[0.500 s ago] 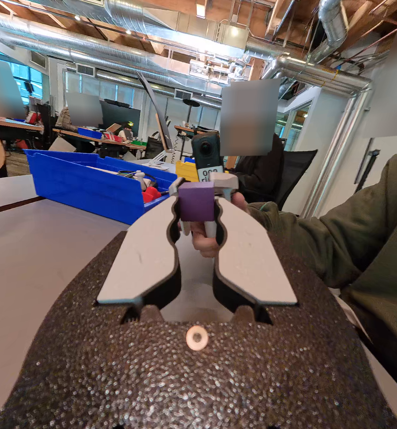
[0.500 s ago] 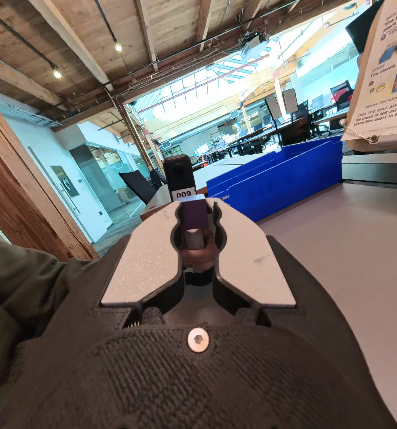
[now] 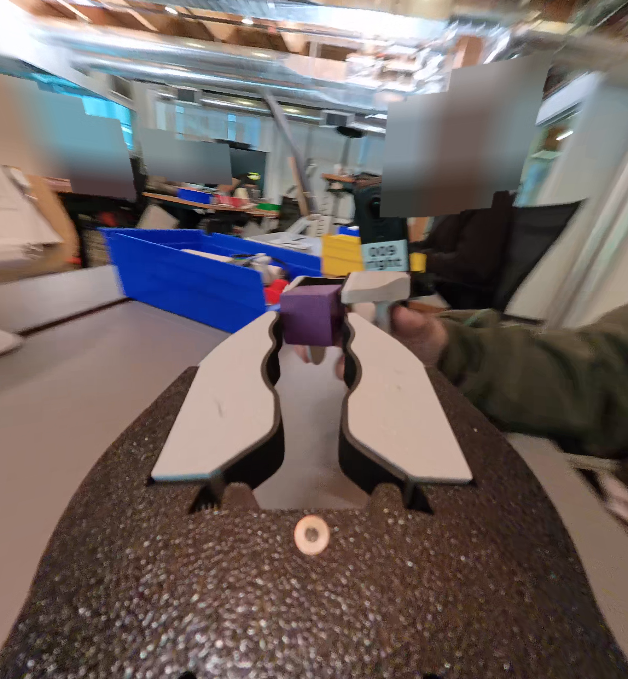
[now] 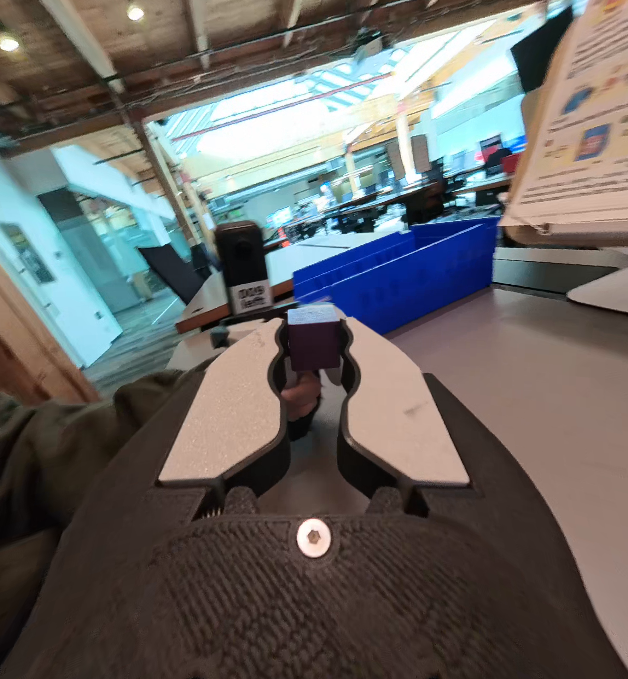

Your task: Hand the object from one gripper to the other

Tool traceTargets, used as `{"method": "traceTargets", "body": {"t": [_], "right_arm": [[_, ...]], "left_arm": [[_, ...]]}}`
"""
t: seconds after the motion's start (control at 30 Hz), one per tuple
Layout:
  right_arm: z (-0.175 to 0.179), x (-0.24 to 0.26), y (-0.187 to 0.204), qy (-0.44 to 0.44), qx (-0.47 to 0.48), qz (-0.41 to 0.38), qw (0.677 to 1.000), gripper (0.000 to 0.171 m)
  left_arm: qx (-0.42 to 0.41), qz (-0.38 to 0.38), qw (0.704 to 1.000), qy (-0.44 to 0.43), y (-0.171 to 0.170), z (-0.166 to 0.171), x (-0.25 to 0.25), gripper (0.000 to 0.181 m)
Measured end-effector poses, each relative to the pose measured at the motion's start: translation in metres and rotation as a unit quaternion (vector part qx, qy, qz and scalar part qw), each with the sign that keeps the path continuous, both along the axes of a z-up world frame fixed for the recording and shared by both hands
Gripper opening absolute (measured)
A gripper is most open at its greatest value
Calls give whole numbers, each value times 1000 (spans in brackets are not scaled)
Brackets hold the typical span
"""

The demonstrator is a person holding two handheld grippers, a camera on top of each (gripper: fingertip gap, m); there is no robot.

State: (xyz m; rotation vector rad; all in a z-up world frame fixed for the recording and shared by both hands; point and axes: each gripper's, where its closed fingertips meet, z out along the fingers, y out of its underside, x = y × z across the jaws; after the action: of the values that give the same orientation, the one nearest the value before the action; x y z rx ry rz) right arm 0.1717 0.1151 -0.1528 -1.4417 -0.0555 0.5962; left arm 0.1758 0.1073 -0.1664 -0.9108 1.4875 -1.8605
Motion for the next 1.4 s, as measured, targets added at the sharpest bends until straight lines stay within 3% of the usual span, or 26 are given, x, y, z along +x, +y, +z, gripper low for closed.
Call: {"method": "traceTargets", "body": {"t": [0.13,0.2,0.3,0.43,0.5,0.57,0.67,0.9,1.0,1.1,1.17,1.27,1.4], "right_arm": [[-5,27,4,97,-8,-64,993,27],[-7,35,4,134,-3,-89,987,29],[-5,40,3,153,12,-107,982,26],[-1,35,3,189,25,-87,978,26],[-1,32,3,190,28,-80,978,26],[1,30,4,201,30,-67,977,26],[0,31,4,229,31,-64,971,26],[-2,27,5,314,32,-13,949,26],[1,24,4,324,33,17,945,26],[2,24,3,290,26,32,956,36],[2,26,1,237,15,27,971,54],[11,23,-10,116,46,30,992,58],[10,4,-22,-55,68,43,995,63]], "left_arm": [[194,142,971,-20,10,-14,14,49],[243,180,953,-32,8,-15,20,49],[260,241,933,-63,8,-8,25,37],[289,268,916,-69,8,-13,29,33],[282,289,911,-80,16,-8,26,14],[269,281,917,-88,18,-5,23,15],[267,292,911,-117,19,1,22,48],[311,295,895,-123,11,-1,23,30],[302,275,905,-122,9,2,21,29],[241,228,938,-97,8,8,17,28],[182,152,968,-78,1,10,11,28],[89,3,996,-19,-11,10,-7,28],[22,-143,985,89,-22,-6,-26,28]]}}
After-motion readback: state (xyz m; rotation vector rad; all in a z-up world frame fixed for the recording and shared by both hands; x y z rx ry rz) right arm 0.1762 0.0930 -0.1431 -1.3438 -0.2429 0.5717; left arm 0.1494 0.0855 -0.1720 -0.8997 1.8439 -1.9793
